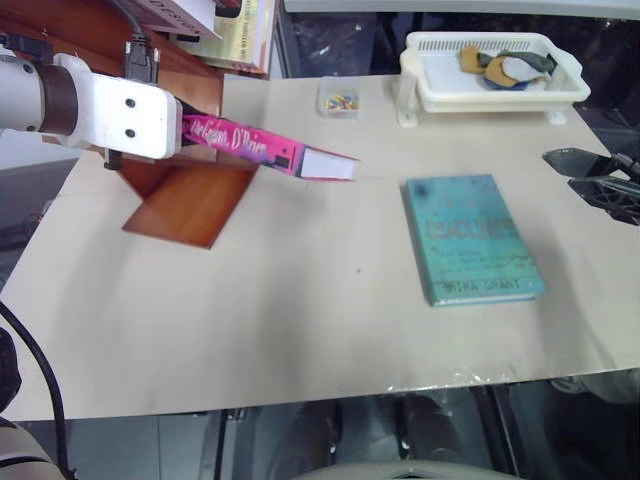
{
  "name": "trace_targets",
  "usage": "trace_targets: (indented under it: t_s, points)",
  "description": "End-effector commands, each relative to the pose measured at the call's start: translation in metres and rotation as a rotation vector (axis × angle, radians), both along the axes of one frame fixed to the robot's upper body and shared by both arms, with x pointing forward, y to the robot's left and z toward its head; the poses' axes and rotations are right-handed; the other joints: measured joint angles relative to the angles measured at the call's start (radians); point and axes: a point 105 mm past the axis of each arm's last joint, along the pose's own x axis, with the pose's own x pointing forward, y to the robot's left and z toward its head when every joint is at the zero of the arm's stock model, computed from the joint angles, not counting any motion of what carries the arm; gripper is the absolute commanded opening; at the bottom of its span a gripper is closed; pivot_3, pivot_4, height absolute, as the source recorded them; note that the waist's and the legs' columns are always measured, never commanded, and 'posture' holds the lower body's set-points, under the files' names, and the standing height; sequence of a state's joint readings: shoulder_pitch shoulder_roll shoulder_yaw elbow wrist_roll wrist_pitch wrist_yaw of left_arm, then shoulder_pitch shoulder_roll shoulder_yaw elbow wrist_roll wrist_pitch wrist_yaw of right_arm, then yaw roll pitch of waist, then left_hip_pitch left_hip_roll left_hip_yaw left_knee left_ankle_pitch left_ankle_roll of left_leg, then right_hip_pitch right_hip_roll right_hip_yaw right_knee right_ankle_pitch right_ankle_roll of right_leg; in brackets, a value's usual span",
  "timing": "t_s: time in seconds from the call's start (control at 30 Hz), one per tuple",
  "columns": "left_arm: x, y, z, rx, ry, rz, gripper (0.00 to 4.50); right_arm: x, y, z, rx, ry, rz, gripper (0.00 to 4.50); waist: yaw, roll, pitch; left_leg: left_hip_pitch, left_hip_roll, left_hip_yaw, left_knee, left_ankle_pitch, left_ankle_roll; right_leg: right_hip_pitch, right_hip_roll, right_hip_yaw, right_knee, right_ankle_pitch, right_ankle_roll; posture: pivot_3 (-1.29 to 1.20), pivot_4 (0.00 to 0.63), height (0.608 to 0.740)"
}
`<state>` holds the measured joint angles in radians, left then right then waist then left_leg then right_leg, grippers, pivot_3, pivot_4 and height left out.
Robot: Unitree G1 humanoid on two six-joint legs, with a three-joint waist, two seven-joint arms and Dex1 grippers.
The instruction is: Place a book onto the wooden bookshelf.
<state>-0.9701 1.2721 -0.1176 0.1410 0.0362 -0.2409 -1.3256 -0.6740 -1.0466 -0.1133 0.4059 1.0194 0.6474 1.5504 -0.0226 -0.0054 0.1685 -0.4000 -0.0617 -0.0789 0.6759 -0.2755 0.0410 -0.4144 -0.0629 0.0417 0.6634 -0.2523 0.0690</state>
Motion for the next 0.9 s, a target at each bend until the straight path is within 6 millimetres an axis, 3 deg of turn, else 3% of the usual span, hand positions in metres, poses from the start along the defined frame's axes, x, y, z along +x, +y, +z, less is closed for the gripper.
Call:
trace_targets:
  t_s: [0.03,0.27,0.4,0.53,0.9]
  points:
    - [-0.007,0.025,0.025,-0.011,-0.088,0.107,0.53,-0.011,0.001,0.009,-0.001,-0.064,0.069,3.93,-0.004,0.000,0.000,0.000,0.000,0.000,0.000,0.000,0.000,0.000,0.000,0.000,0.000,0.000,0.000,0.00,0.150,0.740]
    - [-0.009,0.031,0.031,0.045,-0.154,0.132,0.53,-0.013,-0.001,0.009,-0.009,-0.075,0.061,3.93,-0.027,0.001,0.000,0.001,0.002,0.002,0.000,0.000,0.001,-0.001,0.000,0.002,0.002,0.000,0.000,0.00,0.150,0.740]
    - [-0.016,0.000,0.039,-0.044,-0.131,0.029,0.53,-0.010,-0.003,0.007,-0.014,-0.076,0.042,3.93,-0.027,0.001,0.001,0.001,0.002,0.002,0.000,-0.001,0.001,-0.001,0.000,0.003,0.003,0.000,0.000,0.00,0.150,0.740]
    - [-0.024,-0.012,0.040,-0.090,-0.104,-0.006,0.53,-0.008,-0.005,0.007,-0.011,-0.080,0.032,3.93,-0.018,0.001,0.001,0.001,0.001,0.003,0.001,-0.001,0.001,-0.001,0.002,0.003,0.002,0.000,0.000,0.00,0.150,0.740]
    - [-0.045,0.022,0.056,-0.052,-0.111,0.126,0.53,0.001,-0.007,0.005,-0.008,-0.074,0.007,3.93,-0.018,0.001,0.001,0.000,0.001,0.003,0.002,-0.001,0.001,-0.001,0.002,0.002,0.002,0.000,0.000,0.00,0.150,0.740]
